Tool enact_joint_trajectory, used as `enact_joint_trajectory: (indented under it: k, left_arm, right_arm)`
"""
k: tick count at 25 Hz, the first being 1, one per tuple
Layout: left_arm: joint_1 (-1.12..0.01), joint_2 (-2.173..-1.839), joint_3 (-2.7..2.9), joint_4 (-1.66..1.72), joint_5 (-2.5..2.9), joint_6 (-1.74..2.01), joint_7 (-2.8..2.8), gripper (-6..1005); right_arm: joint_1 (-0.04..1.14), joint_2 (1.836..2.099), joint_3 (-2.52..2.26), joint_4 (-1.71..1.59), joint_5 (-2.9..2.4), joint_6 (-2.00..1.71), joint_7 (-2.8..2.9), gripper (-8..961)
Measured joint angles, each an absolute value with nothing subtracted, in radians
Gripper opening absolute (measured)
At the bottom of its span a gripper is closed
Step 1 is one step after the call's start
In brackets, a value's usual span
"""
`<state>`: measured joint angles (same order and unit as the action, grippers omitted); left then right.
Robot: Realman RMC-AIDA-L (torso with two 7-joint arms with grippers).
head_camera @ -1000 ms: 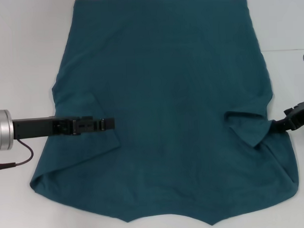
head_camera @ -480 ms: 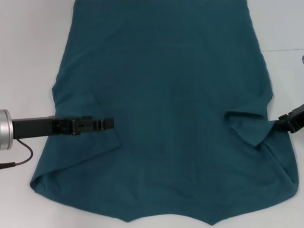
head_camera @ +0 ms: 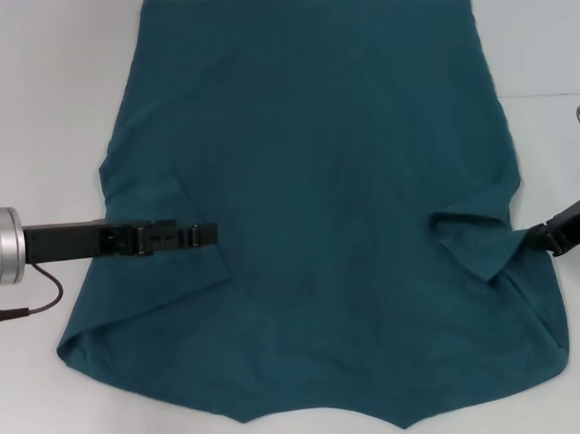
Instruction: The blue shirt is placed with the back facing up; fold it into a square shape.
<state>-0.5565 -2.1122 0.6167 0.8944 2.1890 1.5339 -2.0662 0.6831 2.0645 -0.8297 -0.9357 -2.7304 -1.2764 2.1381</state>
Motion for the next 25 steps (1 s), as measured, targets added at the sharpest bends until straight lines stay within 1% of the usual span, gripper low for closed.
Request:
enact_joint_trajectory:
  k: [1, 4, 14, 19, 25]
  left_arm:
    - [-0.556, -2.112, 0.617, 0.895, 2.189, 1.534, -2.066, 965]
    - [-0.556, -2.112, 0.617, 0.895, 2.189, 1.534, -2.066, 965]
    - [-0.555, -2.11, 0.617, 0.899, 2.187, 1.536, -2.066, 964]
    - [-0.555, -2.108, 0.617, 0.898, 2.18, 1.536, -2.066, 964]
    - [-0.555, -2.108, 0.617, 0.898, 2.18, 1.535, -2.066, 963]
  right_arm:
    - [0.684, 2.062, -0.83, -0.936, -2.722, -1.287, 2.139, -1]
    - [0.686, 2.058, -0.829, -0.951, -2.684, -1.322, 2.144, 4]
    - [0.705, 2.057, -0.841, -1.001, -2.628, -1.466, 2.177, 20]
    - [0.719, 2.065, -0.869, -1.001, -2.634, -1.544, 2.176, 28]
    - [0.731, 2.071, -0.902, -0.969, -2.636, -1.547, 2.175, 38]
